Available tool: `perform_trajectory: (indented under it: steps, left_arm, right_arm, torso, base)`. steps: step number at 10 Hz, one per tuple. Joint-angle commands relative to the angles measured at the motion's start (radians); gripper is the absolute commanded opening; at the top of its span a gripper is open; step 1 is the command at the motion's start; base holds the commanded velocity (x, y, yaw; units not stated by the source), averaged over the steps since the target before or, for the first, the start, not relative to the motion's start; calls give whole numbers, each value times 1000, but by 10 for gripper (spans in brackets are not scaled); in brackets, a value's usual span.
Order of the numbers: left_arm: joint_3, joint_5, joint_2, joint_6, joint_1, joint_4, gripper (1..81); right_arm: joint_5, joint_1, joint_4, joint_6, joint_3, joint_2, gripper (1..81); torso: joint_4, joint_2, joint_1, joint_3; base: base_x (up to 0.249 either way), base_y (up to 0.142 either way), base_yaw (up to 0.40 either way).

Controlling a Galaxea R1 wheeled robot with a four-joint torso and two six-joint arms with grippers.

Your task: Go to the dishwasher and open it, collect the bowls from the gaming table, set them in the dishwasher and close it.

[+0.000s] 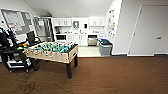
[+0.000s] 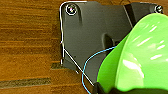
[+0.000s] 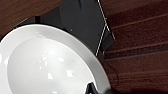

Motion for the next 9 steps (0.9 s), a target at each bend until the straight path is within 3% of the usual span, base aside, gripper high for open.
perform_trajectory:
  steps: [1,9]
  left_arm:
    - [-4,49,-17,3,-34,9,10]
    - [-4,49,-18,4,-32,9,10]
  right_arm:
    - [-49,32,-12,-2,5,-22,10]
    - [-50,37,-13,-2,8,-21,10]
  torso:
    - [0,0,0,0]
    - [0,0,0,0]
  base:
    - [182,-98,0]
    - [182,-99,0]
